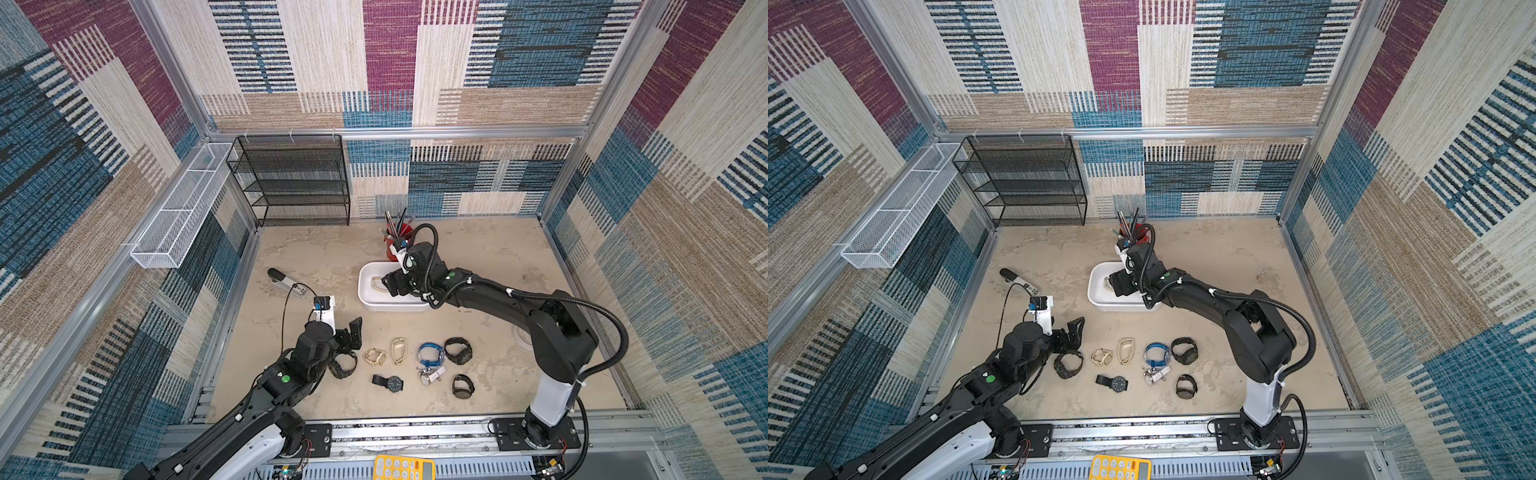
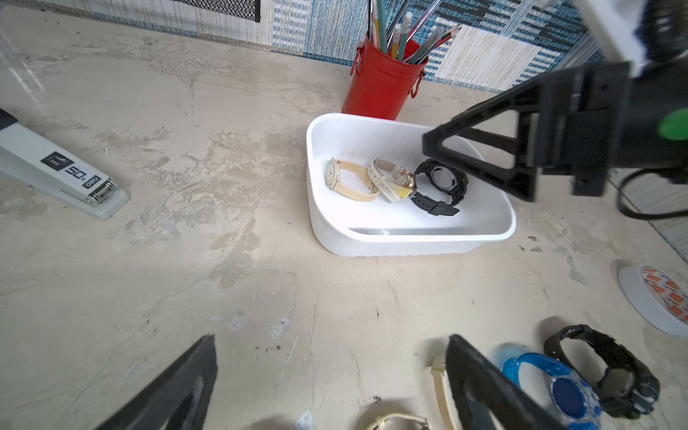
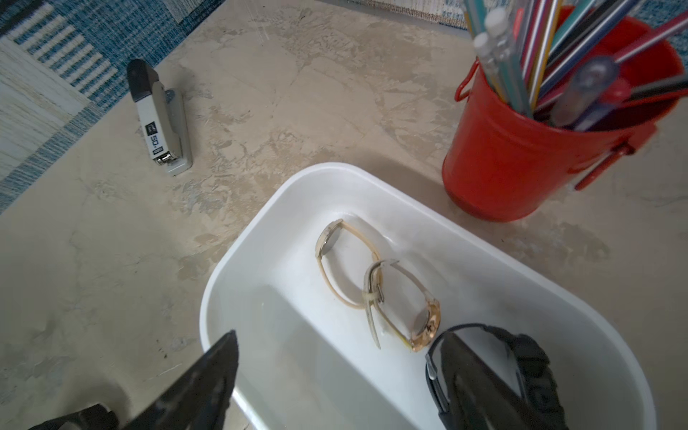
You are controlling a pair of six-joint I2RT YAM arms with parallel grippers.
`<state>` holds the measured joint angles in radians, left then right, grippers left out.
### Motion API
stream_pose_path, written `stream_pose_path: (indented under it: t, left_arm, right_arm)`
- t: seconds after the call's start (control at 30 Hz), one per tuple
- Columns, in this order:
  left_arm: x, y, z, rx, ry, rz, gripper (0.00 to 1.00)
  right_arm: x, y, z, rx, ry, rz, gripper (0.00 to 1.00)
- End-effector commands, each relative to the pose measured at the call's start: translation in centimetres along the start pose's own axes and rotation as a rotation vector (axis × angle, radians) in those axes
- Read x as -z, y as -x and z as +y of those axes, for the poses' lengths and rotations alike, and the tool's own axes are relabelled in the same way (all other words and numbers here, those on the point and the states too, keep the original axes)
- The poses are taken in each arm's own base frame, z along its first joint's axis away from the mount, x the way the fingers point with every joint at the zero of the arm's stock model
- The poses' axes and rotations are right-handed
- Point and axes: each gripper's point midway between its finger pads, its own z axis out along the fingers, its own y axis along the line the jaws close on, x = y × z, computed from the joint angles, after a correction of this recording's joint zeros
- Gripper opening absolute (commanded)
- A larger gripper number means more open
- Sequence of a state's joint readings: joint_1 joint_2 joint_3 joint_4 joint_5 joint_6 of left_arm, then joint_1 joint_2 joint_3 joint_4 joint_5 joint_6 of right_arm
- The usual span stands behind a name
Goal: Put the watch into the storage box
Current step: Place the watch in the storage box, then pick up the watch at the center of the board.
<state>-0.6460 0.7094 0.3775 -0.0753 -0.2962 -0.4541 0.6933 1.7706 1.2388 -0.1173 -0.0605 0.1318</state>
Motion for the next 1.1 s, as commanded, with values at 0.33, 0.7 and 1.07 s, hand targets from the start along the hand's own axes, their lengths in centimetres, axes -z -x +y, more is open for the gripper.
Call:
stream_pose_path:
  t: [0.33, 0.7, 1.07]
  left_arm:
    - [1.1, 0.2, 0.0, 0.121, 0.05, 0.11, 0.9]
    - [3.9, -5.0, 0.6, 0.17, 0.175, 0.535, 0.7]
    - [2.3, -7.9, 0.5, 0.191, 0.21, 0.633, 0.59]
  right_arm:
    - [8.1, 0.3, 0.6, 0.003, 0.052, -0.258, 1.0]
    - [8.7, 0.8, 1.1, 0.001, 0.077, -0.28, 1.0]
    - [8.4, 0.3, 0.9, -0.002, 0.071, -0.263, 1.0]
